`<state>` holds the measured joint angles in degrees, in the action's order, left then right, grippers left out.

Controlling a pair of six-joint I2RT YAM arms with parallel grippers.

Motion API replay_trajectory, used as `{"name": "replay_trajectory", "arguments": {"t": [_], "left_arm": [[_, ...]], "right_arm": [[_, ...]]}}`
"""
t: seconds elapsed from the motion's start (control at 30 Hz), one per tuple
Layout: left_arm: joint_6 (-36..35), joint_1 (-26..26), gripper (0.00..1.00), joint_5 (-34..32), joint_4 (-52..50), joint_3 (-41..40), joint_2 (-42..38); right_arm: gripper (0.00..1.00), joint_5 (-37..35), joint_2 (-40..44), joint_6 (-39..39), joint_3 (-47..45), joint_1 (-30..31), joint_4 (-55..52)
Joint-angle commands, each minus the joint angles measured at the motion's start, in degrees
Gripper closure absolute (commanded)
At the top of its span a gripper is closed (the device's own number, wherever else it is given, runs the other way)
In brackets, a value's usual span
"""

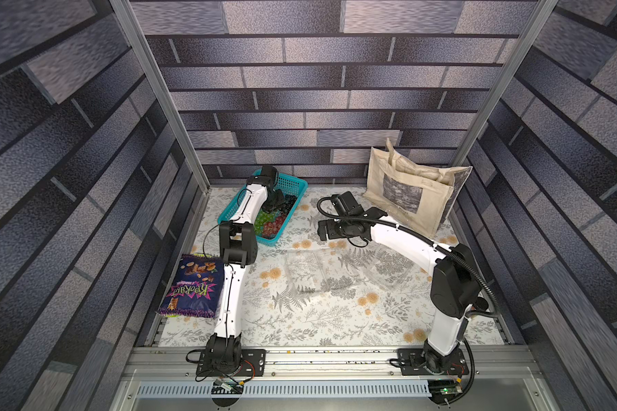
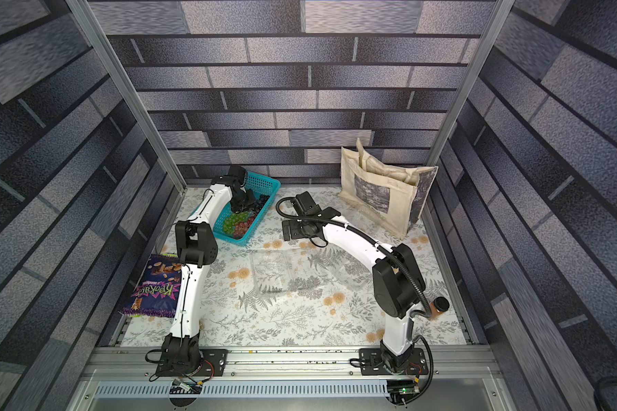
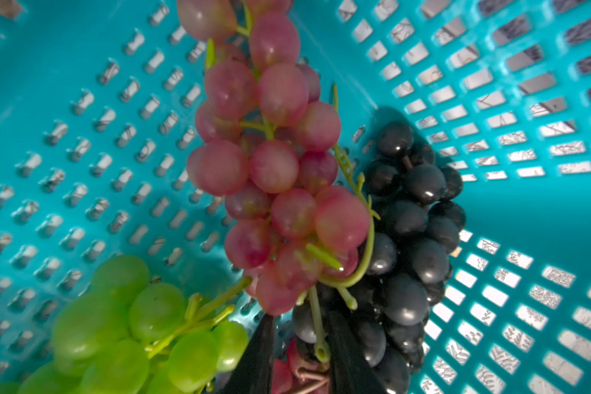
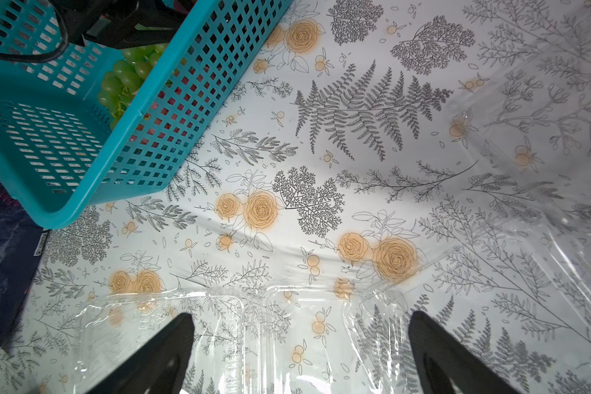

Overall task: Pack grapes into containers
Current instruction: Pick up the grape from the basket.

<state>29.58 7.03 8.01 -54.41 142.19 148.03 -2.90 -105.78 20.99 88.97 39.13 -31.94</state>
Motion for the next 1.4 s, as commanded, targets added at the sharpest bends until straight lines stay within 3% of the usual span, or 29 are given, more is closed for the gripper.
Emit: {"name": "replay_trajectory", "arguments": {"t": [0.0,0.53,0.63,0.73,1.0,1.37], "left_arm": [[0.6,-0.5,0.72,0.8,-1.0,1.7,0.9],[1.6,-0.3,0.74,3.0,0.8,1.8,0.1],[2.3,-0.2,0.80,3.8,1.0,2.4,0.3],[2.3,-0.1,0.77,3.2,1.4,2.7,0.6],[3.2,0.0,0.82,3.5,2.2,3.0,1.7],[2.5,0.1,0.75,2.7,1.8,3.9,2.9]], "right_arm": [[0.00,0.6,0.7,1.0,-0.6,0.2,0.9],[0.00,0.8,0.2,1.3,-0.9,0.1,0.8],[0.00,0.7,0.3,1.3,-0.8,0.1,0.8],[0.00,0.7,0.3,1.2,-0.6,0.2,0.7],[0.00,0.6,0.2,1.0,-0.6,0.2,0.5],[0.00,0.3,0.2,1.0,-0.8,0.1,0.4]]}}
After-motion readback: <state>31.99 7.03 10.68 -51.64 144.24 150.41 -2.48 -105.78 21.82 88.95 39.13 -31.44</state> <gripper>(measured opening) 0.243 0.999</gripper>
